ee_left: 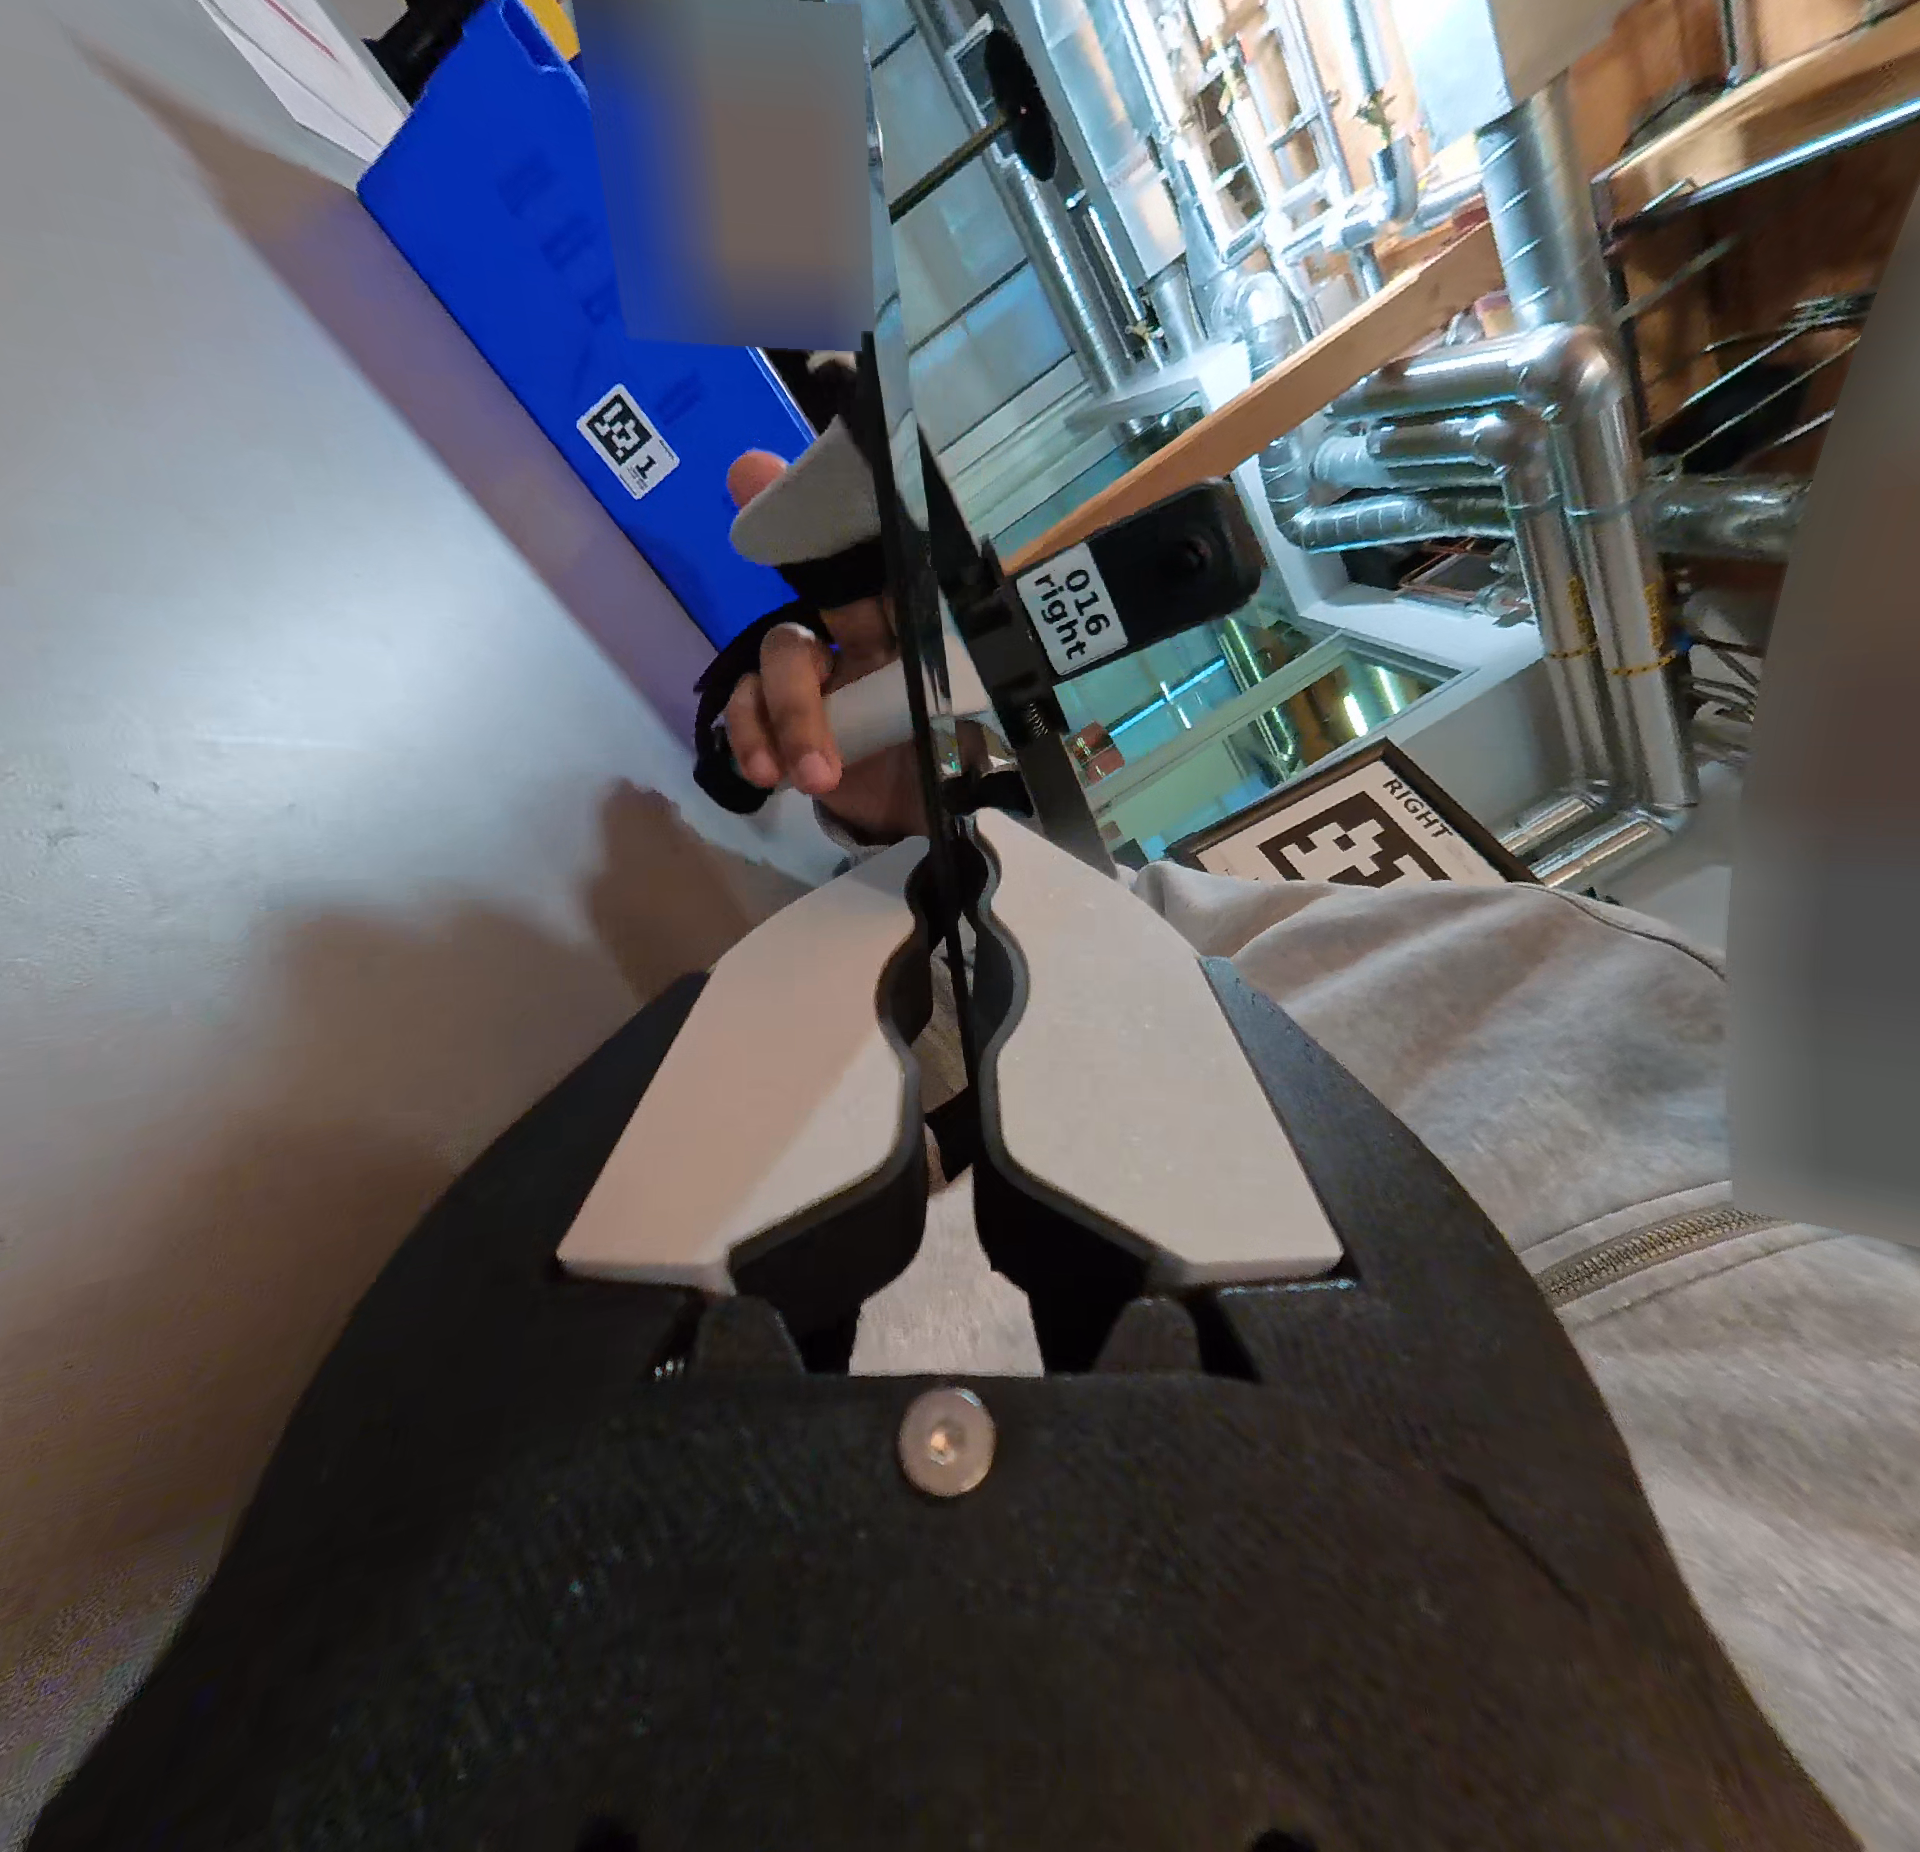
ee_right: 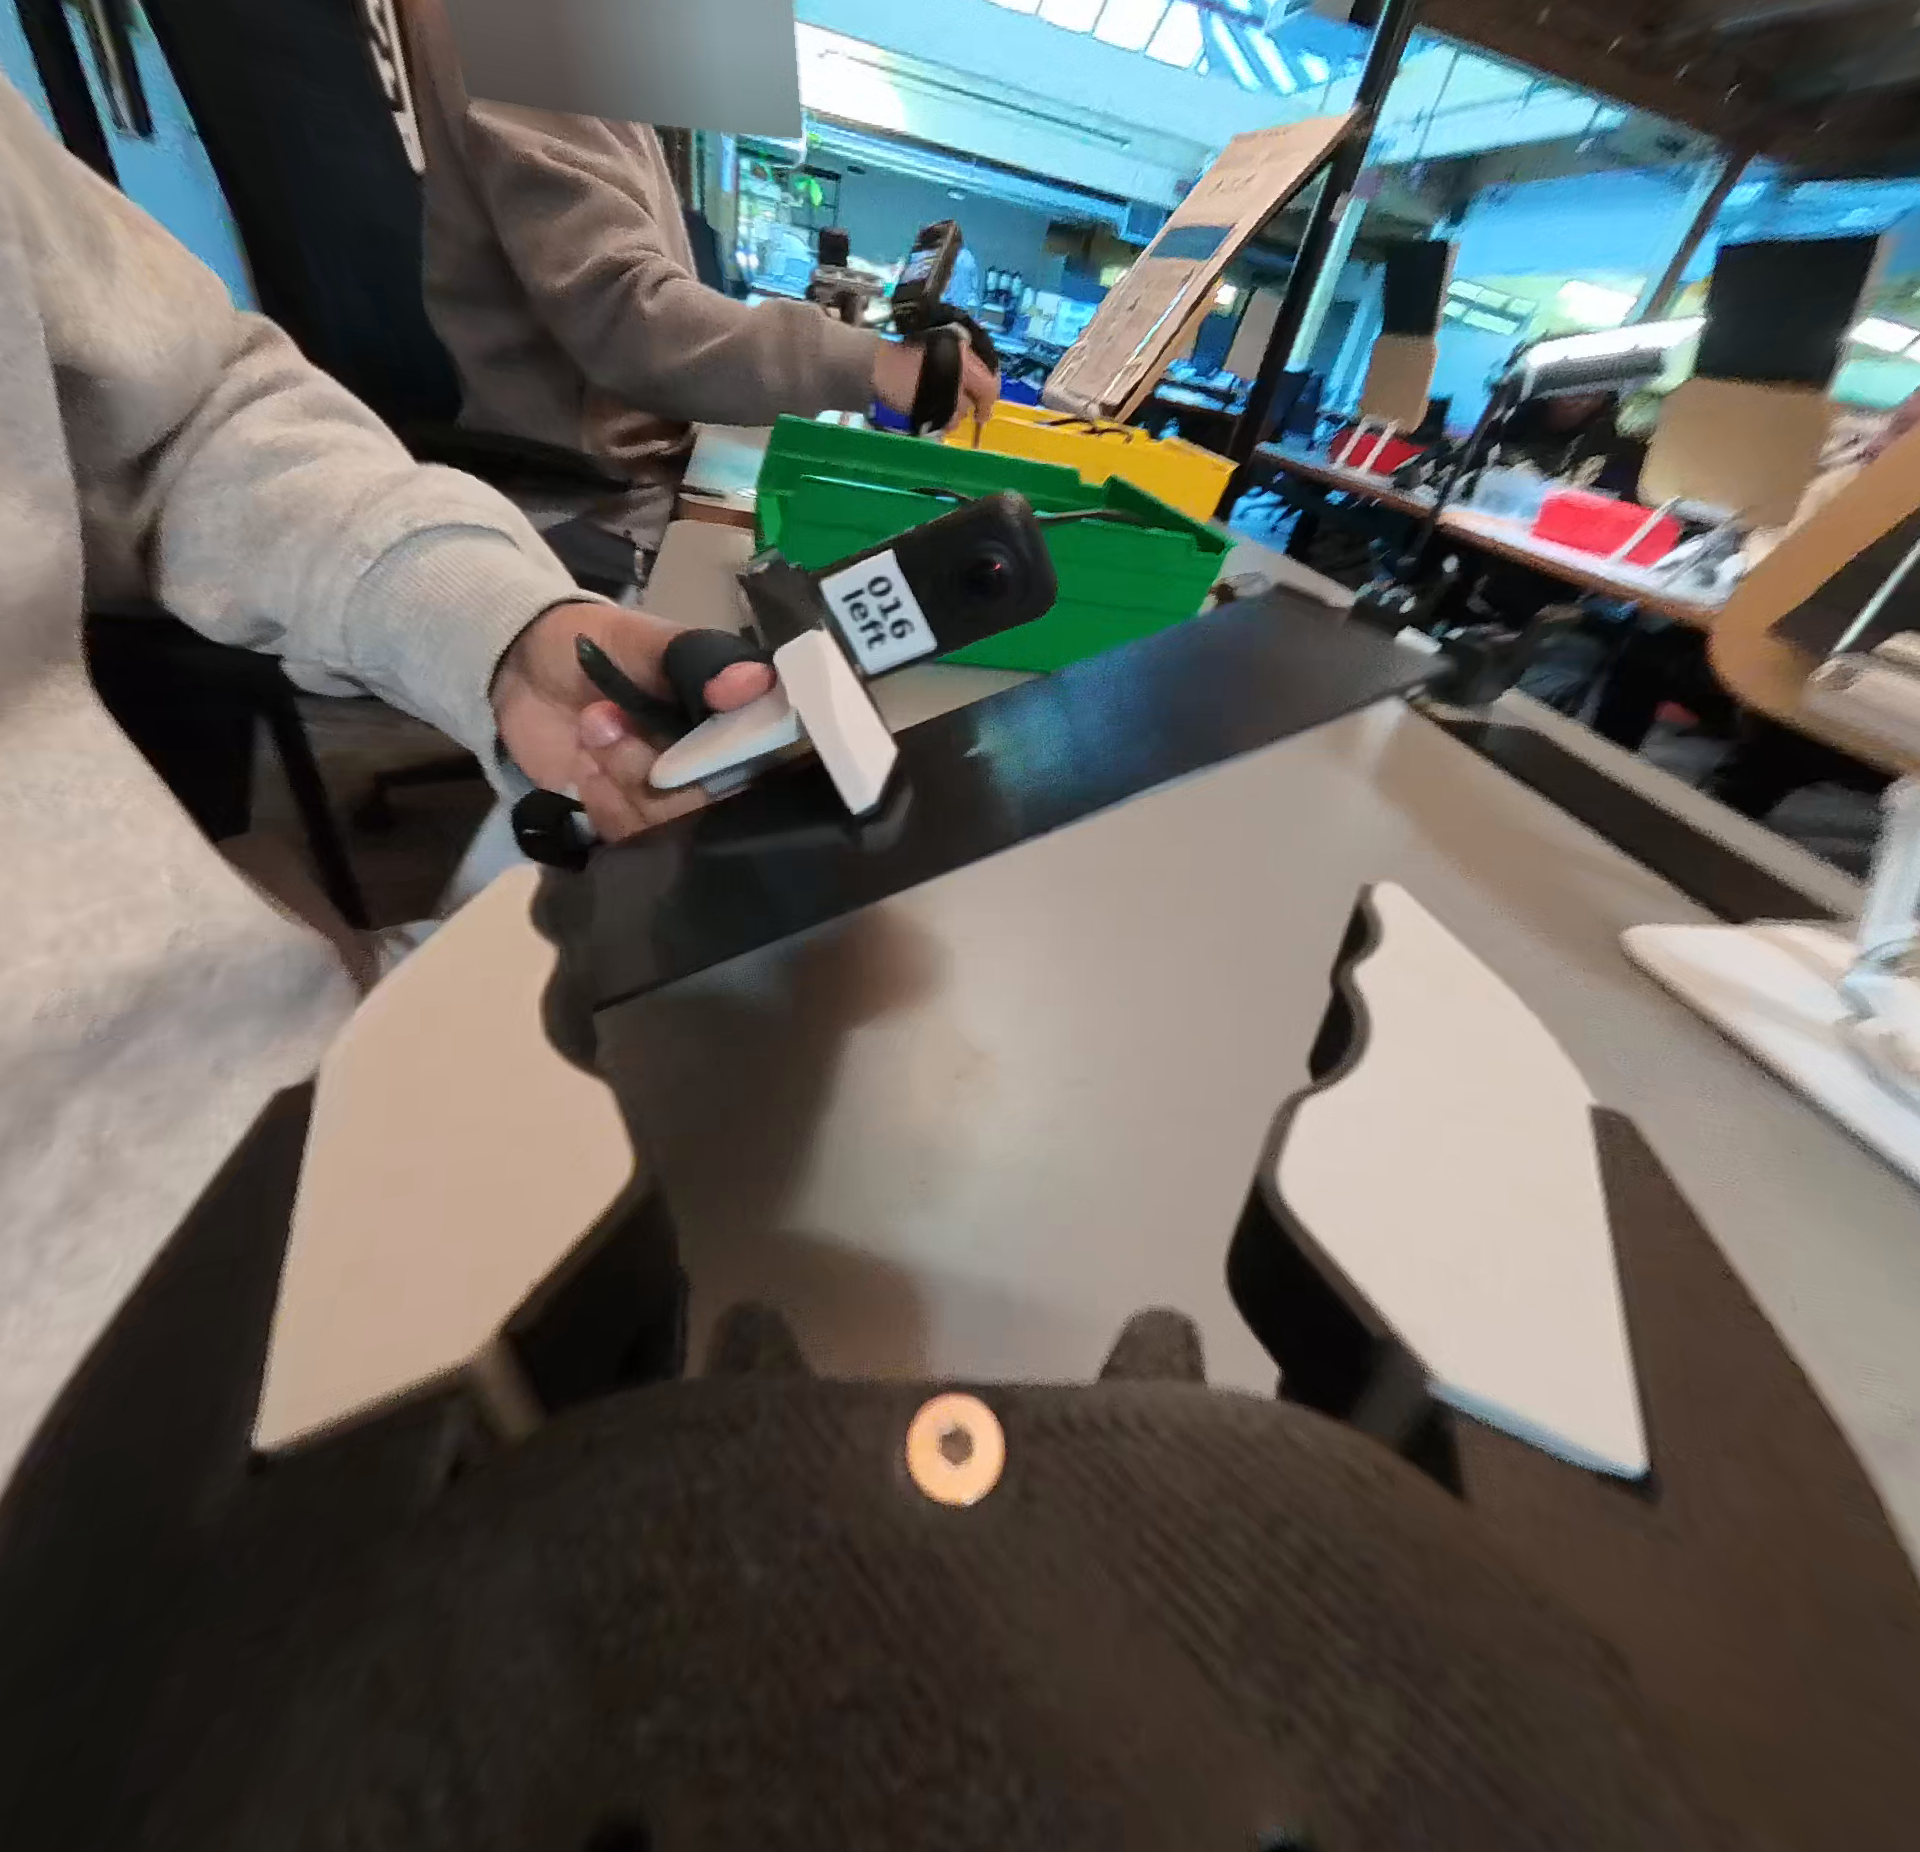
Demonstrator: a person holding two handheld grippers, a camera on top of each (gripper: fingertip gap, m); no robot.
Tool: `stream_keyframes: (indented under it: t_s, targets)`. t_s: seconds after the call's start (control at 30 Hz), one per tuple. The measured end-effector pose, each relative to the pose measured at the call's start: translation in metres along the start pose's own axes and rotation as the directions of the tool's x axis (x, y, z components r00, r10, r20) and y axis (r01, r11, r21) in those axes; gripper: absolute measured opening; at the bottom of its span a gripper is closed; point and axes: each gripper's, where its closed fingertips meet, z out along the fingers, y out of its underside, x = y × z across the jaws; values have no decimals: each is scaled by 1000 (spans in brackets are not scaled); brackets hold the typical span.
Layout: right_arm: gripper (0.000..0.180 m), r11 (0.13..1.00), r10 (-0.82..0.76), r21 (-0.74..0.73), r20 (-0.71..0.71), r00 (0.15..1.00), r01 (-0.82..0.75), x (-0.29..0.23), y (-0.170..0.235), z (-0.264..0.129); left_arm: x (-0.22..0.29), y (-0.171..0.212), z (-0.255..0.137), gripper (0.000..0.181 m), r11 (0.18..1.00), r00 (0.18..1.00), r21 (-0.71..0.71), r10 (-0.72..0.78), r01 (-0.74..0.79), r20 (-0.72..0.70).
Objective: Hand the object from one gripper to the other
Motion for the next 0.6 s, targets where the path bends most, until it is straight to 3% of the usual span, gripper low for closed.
stream_keyframes:
  t_s: [0.13, 0.2, 0.37, 0.47, 0.6]
  targets:
    - [114, 961, 273, 14, 119, 955, -277, -8, 0, 0, -4, -7, -4, 3, 996, 995, 20, 89, -90, 52]
    - [94, 916, 396, -11, 183, 900, -400, -13, 0, 1, -6, -10, -7, 3, 991, 989, 22, 128, -131, 79]
    - [48, 851, 525, -132, 186, 830, -509, -22, 16, 10, -1, -15, -7, 3, 983, 983, 59, 171, -175, 69]
    - [43, 809, 587, -136, 168, 792, -571, -24, 18, 19, 2, -15, -5, 4, 977, 978, 61, 199, -203, 63]
    - [36, 705, 708, -145, 201, 677, -694, -32, 18, 29, 4, -13, -2, 4, 971, 972, 60, 227, -230, 62]
